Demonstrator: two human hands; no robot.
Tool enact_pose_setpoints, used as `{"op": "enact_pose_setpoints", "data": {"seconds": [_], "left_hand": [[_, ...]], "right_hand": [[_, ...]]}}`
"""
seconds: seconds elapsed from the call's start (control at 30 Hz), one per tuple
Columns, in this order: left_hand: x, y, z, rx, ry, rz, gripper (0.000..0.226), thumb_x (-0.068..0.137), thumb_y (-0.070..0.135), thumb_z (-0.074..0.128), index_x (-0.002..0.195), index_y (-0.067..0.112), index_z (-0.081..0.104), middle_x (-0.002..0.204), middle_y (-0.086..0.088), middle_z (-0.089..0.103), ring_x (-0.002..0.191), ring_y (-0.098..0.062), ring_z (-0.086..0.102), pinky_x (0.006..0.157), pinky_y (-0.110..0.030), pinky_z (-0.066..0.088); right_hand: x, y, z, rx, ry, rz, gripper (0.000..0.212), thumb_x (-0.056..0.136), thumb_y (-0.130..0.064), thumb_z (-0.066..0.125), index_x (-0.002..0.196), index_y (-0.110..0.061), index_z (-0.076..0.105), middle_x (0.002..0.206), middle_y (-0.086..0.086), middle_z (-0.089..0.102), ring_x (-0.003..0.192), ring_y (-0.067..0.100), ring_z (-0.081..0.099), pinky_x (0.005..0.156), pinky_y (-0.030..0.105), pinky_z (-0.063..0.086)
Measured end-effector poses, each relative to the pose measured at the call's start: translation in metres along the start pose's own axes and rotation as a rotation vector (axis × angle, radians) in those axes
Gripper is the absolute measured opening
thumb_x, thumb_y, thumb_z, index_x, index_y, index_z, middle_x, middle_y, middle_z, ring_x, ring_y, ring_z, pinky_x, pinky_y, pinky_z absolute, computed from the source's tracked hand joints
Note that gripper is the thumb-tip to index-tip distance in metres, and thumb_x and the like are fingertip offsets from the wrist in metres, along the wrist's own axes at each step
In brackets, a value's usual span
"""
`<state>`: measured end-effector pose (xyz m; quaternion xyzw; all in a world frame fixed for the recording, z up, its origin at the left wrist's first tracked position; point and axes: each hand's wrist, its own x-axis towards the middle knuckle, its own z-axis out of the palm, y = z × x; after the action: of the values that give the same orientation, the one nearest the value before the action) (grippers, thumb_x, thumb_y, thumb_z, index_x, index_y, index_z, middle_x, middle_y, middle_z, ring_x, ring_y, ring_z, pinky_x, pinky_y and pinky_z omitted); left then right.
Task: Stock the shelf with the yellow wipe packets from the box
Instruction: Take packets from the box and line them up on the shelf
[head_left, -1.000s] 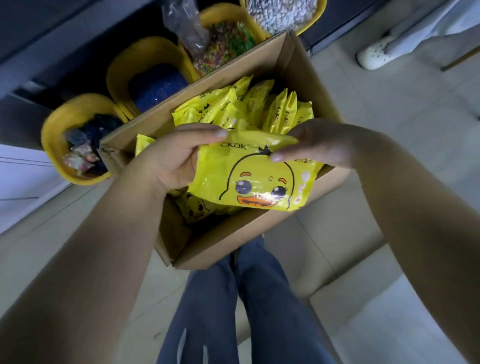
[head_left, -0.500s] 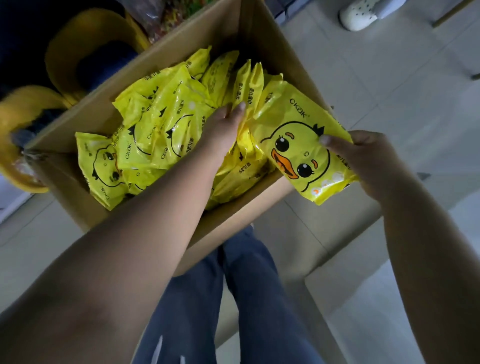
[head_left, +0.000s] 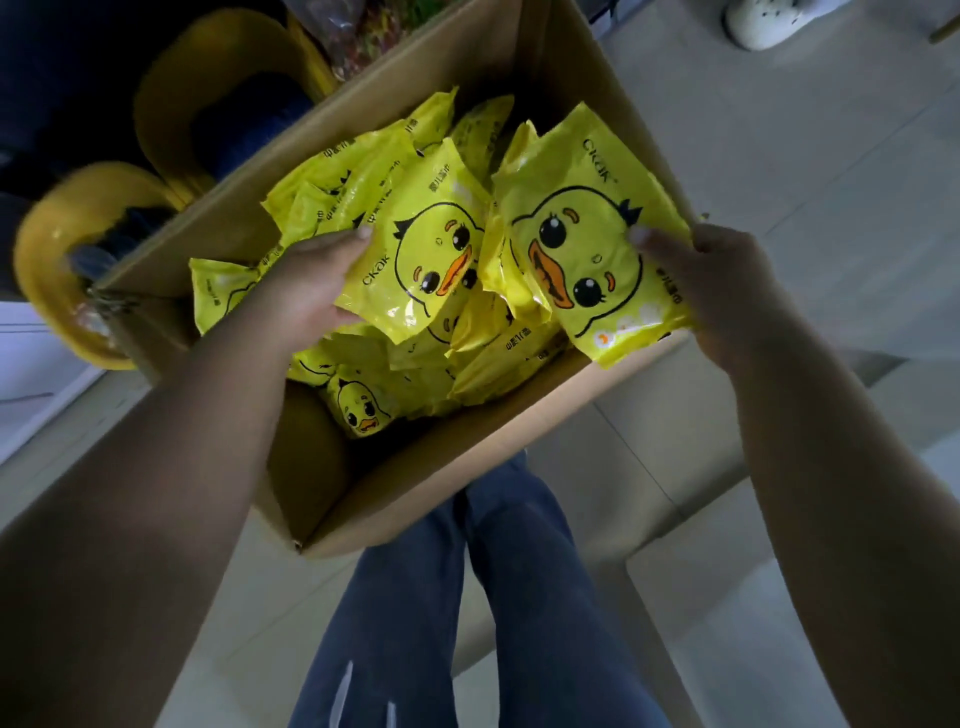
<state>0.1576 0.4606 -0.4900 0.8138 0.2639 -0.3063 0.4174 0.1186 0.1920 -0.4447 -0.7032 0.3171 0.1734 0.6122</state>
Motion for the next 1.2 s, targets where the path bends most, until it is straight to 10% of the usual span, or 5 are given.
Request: {"op": "enact_pose_setpoints", "data": {"seconds": [0.3, 0.47, 0.67, 1.2], "left_hand": [[-0.001, 0.013, 0.021, 0.156, 0.026, 0.1, 0.049, 0.084, 0.032, 0.065, 0.123, 0.004, 0.053, 0.127, -0.013, 0.055, 0.108, -0.021, 0.054, 0.074, -0.023, 0.033], [-0.026, 0.009, -0.008, 0.111, 0.036, 0.111, 0.049, 0.084, 0.03, 0.064, 0.125, 0.004, 0.054, 0.13, -0.011, 0.055, 0.117, -0.023, 0.051, 0.085, -0.025, 0.037], [-0.097, 0.023, -0.103, 0.214, 0.139, 0.208, 0.025, 0.088, 0.032, 0.058, 0.075, 0.011, 0.052, 0.075, -0.001, 0.049, 0.067, -0.014, 0.044, 0.056, -0.026, 0.029], [-0.363, 0.051, -0.368, -0.104, 0.462, 0.463, 0.016, 0.078, 0.013, 0.067, 0.068, 0.008, 0.055, 0.046, 0.01, 0.057, 0.043, -0.001, 0.048, 0.042, -0.012, 0.035]], "right_hand": [[0.017, 0.014, 0.022, -0.026, 0.019, 0.093, 0.01, 0.08, -0.026, 0.068, 0.081, -0.017, 0.064, 0.077, -0.001, 0.07, 0.07, 0.015, 0.069, 0.065, 0.03, 0.056], [-0.006, -0.014, 0.033, -0.074, 0.045, -0.015, 0.008, 0.081, -0.026, 0.068, 0.082, -0.02, 0.063, 0.055, -0.011, 0.065, 0.045, -0.003, 0.06, 0.046, 0.014, 0.05], [-0.061, -0.099, 0.06, -0.201, -0.137, -0.205, 0.01, 0.082, -0.033, 0.066, 0.076, -0.025, 0.065, 0.072, -0.007, 0.065, 0.069, 0.012, 0.063, 0.07, 0.024, 0.051], [-0.266, -0.364, 0.135, -0.352, -0.574, -0.802, 0.012, 0.08, -0.021, 0.068, 0.069, -0.015, 0.066, 0.05, -0.007, 0.065, 0.044, 0.004, 0.058, 0.045, 0.016, 0.046]]}}
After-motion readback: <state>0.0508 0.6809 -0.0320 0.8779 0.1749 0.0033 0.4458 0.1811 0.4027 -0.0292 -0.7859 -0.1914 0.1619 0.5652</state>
